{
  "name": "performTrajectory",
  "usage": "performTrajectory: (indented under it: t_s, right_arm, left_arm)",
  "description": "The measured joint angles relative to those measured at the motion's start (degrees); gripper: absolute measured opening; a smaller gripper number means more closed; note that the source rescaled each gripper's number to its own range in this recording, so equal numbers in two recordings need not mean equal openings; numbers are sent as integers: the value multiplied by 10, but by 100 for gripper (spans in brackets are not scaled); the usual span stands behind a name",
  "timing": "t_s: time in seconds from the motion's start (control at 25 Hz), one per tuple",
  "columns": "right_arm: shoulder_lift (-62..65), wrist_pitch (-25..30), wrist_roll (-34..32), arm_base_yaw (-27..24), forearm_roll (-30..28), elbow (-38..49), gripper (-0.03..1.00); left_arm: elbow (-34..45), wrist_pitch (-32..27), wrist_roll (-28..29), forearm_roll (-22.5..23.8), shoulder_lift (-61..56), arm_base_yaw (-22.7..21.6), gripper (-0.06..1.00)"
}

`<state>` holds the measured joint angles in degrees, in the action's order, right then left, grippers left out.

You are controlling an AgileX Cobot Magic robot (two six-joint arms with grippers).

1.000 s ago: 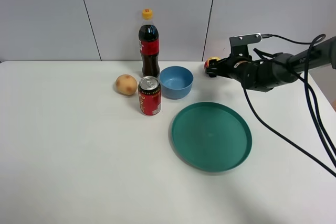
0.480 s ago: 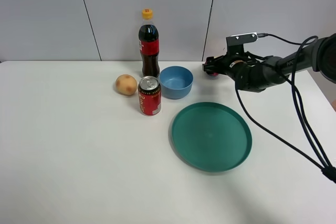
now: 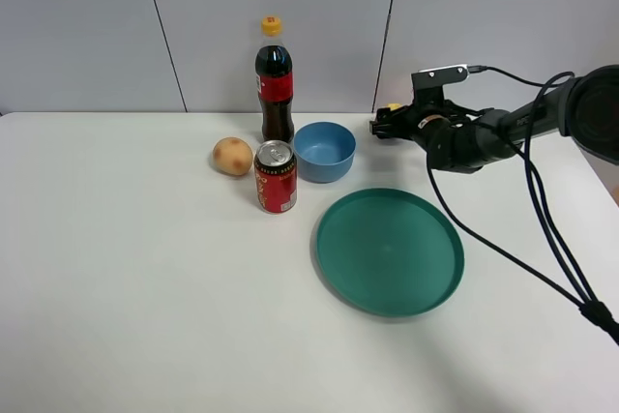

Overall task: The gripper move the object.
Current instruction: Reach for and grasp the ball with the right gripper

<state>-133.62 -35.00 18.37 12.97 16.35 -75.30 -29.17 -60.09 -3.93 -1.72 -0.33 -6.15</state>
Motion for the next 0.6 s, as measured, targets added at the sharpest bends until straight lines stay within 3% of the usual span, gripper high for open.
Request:
performTrajectory:
  t_s: [0.36, 0.6]
  right_arm:
    - [-52, 12, -9, 0, -11, -86, 73]
    - [-70, 37, -53, 1, -19, -108, 73]
  left_arm:
    - [0, 0, 0, 0, 0, 0, 100]
    - [0, 0, 0, 0, 0, 0, 100]
